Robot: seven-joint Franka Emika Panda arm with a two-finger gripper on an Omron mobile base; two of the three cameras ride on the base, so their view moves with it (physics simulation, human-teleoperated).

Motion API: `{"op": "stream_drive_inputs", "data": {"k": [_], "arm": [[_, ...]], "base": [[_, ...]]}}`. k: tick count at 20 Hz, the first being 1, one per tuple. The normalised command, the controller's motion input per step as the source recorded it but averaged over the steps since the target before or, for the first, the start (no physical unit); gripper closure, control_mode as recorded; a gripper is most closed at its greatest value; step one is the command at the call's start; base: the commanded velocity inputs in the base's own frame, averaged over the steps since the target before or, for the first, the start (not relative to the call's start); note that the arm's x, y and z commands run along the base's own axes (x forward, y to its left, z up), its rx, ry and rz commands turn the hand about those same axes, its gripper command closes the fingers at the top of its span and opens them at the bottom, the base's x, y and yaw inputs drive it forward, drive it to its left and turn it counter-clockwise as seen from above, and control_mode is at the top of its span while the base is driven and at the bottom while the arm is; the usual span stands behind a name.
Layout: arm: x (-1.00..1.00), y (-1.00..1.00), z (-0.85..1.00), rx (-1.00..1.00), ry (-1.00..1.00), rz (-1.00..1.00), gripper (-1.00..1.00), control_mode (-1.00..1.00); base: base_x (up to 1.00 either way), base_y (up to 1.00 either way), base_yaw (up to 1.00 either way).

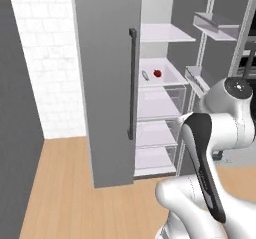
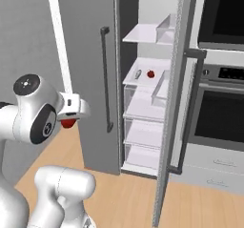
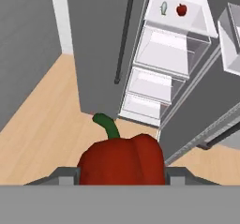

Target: Place one bell pepper and one fish in each tupperware on the nearby counter, to pack two identical lunches.

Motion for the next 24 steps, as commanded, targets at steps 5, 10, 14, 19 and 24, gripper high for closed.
{"op": "stream_drive_inputs", "data": {"k": [5,10,14,19,24], "arm": [[0.00,0.00,0.00,0.00,0.00,0.00,1.00,1.00],[0.00,0.00,0.00,0.00,0.00,0.00,1.00,1.00],[0.00,0.00,0.00,0.00,0.00,0.00,1.00,1.00],[0.00,0.00,0.00,0.00,0.00,0.00,1.00,1.00],[0.00,0.00,0.00,0.00,0.00,0.00,1.00,1.00]], "base": [[-0.95,0.16,-0.42],[-0.45,-0.25,-0.78],[0.46,-0.97,-0.65],[1.00,-0.83,-0.21],[1.00,-0.45,0.00]]}}
